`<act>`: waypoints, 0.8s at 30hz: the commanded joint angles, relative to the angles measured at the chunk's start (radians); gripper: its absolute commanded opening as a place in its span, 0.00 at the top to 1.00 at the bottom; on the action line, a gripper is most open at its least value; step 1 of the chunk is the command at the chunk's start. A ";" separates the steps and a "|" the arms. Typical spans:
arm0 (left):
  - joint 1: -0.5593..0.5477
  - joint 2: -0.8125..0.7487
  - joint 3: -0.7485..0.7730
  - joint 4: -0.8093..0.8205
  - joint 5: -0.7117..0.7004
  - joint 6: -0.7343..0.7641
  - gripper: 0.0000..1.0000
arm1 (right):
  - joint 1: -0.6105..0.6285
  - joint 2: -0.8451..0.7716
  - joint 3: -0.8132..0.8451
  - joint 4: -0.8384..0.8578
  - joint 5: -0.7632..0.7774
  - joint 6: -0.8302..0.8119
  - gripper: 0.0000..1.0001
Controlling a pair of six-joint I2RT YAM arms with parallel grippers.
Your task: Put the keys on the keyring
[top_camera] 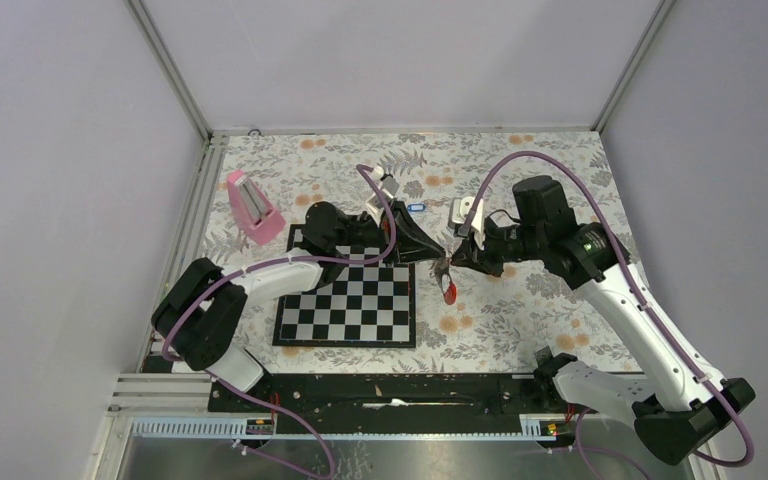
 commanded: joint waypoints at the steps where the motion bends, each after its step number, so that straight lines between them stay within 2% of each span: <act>1: 0.003 -0.007 0.006 0.062 -0.018 0.001 1.00 | 0.003 0.008 0.037 0.027 -0.043 0.000 0.87; 10: 0.003 0.001 0.022 -0.011 -0.158 -0.074 1.00 | 0.003 0.011 0.002 0.087 0.055 0.048 1.00; 17: 0.006 0.022 0.029 -0.052 -0.281 -0.153 1.00 | 0.002 0.030 -0.003 0.131 0.123 0.096 1.00; 24: 0.026 0.036 0.037 -0.063 -0.333 -0.190 1.00 | 0.003 0.029 -0.040 0.162 0.146 0.112 1.00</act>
